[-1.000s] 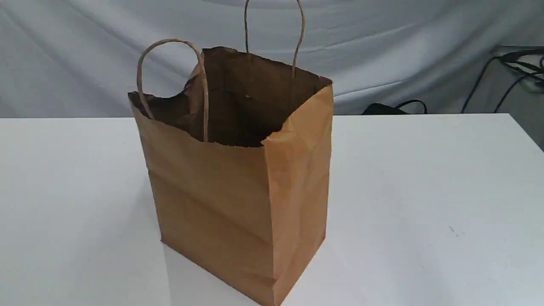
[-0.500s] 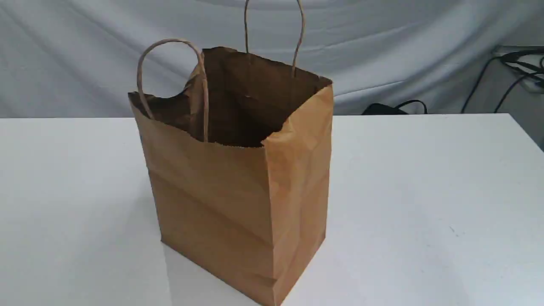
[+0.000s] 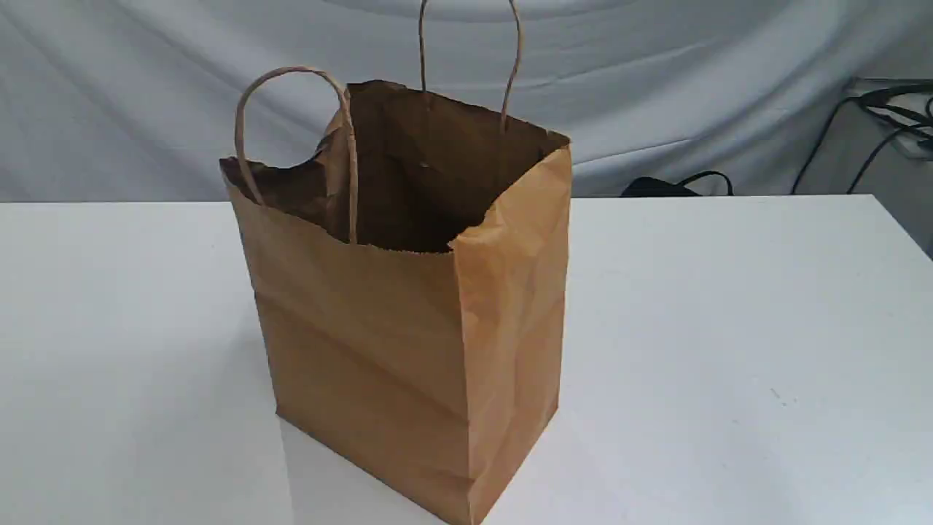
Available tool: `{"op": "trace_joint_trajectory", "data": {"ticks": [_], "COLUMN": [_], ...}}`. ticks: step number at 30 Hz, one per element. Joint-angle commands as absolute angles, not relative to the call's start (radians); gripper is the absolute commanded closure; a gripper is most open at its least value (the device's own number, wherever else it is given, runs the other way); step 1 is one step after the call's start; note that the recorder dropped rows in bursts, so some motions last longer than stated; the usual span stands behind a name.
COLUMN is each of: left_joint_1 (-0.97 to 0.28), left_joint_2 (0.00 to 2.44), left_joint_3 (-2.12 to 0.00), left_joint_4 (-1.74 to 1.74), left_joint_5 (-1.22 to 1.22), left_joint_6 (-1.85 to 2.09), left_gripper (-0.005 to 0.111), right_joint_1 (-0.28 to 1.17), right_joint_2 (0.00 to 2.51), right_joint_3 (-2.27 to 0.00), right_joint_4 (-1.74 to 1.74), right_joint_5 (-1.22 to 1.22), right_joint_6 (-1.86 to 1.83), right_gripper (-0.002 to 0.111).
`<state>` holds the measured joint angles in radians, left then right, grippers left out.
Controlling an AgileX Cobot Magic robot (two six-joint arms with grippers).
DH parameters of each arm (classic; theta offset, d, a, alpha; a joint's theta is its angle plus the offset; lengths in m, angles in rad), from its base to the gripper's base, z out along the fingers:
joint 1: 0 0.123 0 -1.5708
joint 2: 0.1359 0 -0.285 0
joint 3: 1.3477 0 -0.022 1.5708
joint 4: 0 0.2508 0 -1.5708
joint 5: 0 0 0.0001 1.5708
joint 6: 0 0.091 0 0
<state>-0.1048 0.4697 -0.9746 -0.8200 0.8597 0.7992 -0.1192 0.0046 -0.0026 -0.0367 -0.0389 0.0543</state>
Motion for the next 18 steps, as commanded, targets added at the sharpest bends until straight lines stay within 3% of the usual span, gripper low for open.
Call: {"op": "trace_joint_trajectory", "data": {"ticks": [1, 18], "left_joint_1": [-0.103, -0.103], "left_joint_2": [0.465, 0.465], "left_joint_3": [-0.969, -0.969], "left_joint_4": [-0.828, -0.828], "left_joint_5": [0.857, 0.857], "left_joint_6": [0.789, 0.789], "left_gripper": [0.107, 0.107], "right_joint_1": [-0.115, -0.115], "right_joint_2": [0.000, 0.000], "right_joint_3": [0.000, 0.000], "right_joint_4": [-0.063, -0.033], "right_joint_5": [-0.007, 0.138], "right_joint_6": [0.052, 0.037], "right_gripper": [0.108, 0.108]}}
